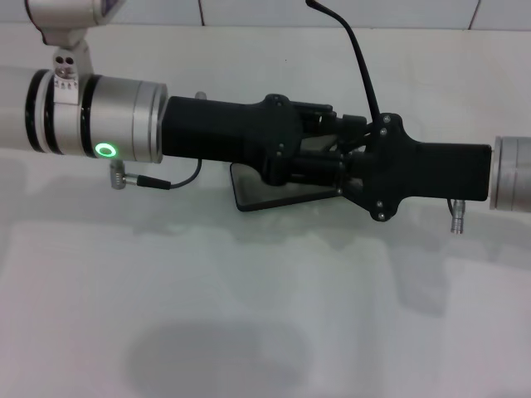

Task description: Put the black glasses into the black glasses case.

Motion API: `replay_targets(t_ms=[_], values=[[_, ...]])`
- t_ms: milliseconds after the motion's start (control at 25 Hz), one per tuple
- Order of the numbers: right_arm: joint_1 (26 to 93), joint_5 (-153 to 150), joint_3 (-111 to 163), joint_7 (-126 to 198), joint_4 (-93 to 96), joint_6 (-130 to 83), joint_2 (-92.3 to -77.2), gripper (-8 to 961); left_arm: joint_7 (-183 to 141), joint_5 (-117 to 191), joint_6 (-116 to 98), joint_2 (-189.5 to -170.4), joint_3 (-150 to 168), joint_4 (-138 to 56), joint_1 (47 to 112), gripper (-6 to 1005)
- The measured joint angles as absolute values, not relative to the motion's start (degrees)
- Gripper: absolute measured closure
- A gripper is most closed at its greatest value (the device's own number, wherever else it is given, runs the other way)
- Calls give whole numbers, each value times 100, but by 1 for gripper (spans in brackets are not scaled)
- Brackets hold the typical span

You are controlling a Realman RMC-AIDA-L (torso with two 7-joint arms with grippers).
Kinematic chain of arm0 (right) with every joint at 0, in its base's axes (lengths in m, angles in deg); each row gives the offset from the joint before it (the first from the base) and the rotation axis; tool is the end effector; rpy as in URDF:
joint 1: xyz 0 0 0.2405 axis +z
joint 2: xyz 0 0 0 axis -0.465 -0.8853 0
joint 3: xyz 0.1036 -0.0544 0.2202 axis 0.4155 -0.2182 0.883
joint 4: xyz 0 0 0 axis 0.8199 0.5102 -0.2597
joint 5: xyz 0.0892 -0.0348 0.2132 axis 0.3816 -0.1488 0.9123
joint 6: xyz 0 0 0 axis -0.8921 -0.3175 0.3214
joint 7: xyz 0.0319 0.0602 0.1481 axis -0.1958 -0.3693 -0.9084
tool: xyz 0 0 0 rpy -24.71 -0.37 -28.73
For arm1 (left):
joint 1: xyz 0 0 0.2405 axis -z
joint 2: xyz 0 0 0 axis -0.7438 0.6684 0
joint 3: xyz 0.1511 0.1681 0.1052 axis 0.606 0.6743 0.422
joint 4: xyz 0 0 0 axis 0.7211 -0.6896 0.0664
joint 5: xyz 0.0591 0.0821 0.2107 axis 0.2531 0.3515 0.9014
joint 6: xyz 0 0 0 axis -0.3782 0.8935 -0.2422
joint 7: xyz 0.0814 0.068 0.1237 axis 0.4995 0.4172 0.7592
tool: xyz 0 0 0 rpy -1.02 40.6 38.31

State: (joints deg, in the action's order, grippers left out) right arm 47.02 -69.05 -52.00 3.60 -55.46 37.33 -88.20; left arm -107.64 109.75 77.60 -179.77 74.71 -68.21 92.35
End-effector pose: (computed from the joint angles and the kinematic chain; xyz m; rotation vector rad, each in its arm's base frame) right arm 0.1719 0.3516 -0.0414 -2.4977 -0.8186 0.5105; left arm -0.1336 0.3629 -0.0443 2.7831 0.4332 0.9323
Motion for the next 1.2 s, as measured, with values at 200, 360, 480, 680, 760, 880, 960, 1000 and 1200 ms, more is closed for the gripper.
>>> replay_targets(t_ms=[200,360,480,680,760,880,960,1000,1200], values=[[4660,-6905,-5200,491,-5541,3737,-8820,854,-10779,10876,7760,-17947,7460,-6834,9237,364],[4662,-6905,-5201,526,-5575,3759,-8820,854,-10798,11006,7736,-17947,7465,-6834,9237,364],[4671,-6905,-5200,532,-5597,3769,-8819,853,-10800,11092,7730,-17965,7487,-6833,9248,364],[4676,-6905,-5200,538,-5606,3774,-8820,853,-10794,11181,7718,-17979,7474,-6833,9263,364],[4671,-6905,-5200,539,-5607,3775,-8819,853,-10748,11143,7726,-17965,7456,-6832,9249,364],[4627,-6922,-5174,540,-5610,3846,-8797,853,-10687,11087,7779,-17925,7271,-6889,9154,364],[4565,-6927,-5125,558,-5622,4051,-8785,853,-10651,11088,7782,-17901,7027,-6938,9024,364],[4526,-6927,-5088,578,-5634,4197,-8780,853,-10618,11104,7771,-17894,6891,-6951,8954,364],[4442,-6873,-4835,677,-5658,5508,-8783,853,-10370,11158,7325,-17922,6607,-6959,8751,365]])
